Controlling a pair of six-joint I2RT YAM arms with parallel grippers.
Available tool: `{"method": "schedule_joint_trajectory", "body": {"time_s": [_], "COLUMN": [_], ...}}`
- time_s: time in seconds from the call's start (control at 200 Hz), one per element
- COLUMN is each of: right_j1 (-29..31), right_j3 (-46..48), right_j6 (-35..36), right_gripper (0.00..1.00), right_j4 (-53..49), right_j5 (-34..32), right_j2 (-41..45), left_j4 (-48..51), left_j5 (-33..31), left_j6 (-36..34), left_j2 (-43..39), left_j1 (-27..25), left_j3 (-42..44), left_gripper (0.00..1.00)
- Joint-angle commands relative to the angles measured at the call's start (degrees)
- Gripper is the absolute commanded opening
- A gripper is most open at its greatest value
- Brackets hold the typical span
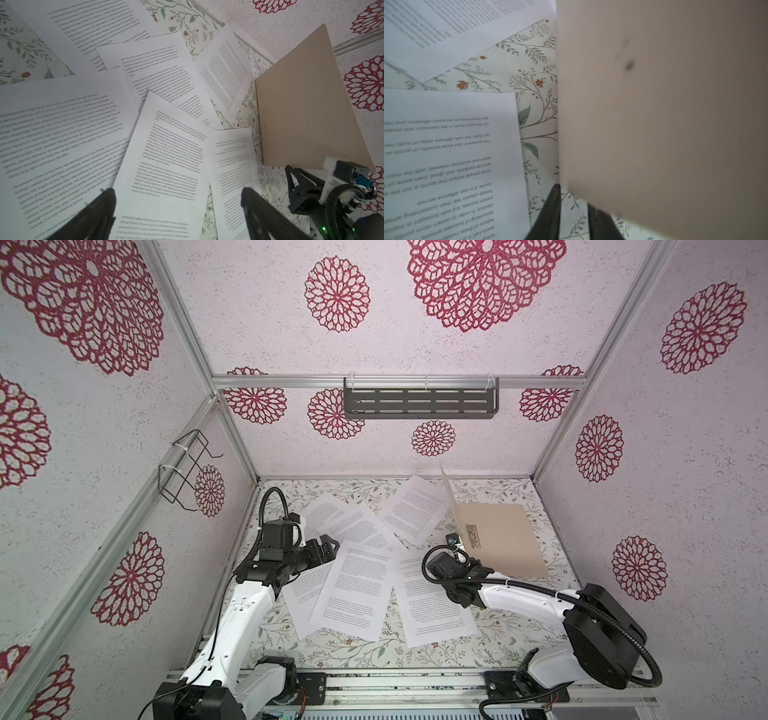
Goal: Put the files into the folder
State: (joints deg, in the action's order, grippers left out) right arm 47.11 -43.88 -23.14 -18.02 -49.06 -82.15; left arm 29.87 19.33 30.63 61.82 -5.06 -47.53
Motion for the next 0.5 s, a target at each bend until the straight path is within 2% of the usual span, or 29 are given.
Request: {"method": "schedule_joint_trajectory", "body": {"time_s": [0.0, 0.09, 0.195, 0.275, 0.425, 0.495], "right_j1": [0.3, 0.3, -0.4, -2.4, -3.7, -5.3], "right_j3": [0.9, 1.3, 1.8, 0.8, 0.1, -1.0], "right_j6": [-0.2, -1.0, -3.7, -5.7, -6.6, -8.2], "right_gripper": [0.41, 0.5, 0.7, 0.74, 0.81, 0.87], "right_j4": [0.5, 0.1, -1.0, -3.3, -1.2, -2.3], "right_j5": [6.7, 9.9, 10.8, 11.7, 16.4, 18.3], "right_j2": [3.3, 4.0, 4.5, 3.3, 0.5, -2.5], "left_j4": [0.3, 0.9, 1.7, 3.0, 4.6, 5.2], "left_j5": [0.0, 0.1, 0.3, 0.9, 2.3, 3.4], "left_j6": [-1.0, -0.9, -0.8, -0.7, 0.1, 1.3], "left_j2": [-0.5, -0.9, -1.9, -3.0, -5.4, -6.2], "left_j1": [-0.6, -0.6, -0.7, -0.7, -0.8, -0.9], "left_j3": [-1.8, -2.3, -2.8, -3.3, -3.2, -3.7], "left_gripper": [0.97, 0.97, 0.97, 0.97, 0.97, 0.97]}}
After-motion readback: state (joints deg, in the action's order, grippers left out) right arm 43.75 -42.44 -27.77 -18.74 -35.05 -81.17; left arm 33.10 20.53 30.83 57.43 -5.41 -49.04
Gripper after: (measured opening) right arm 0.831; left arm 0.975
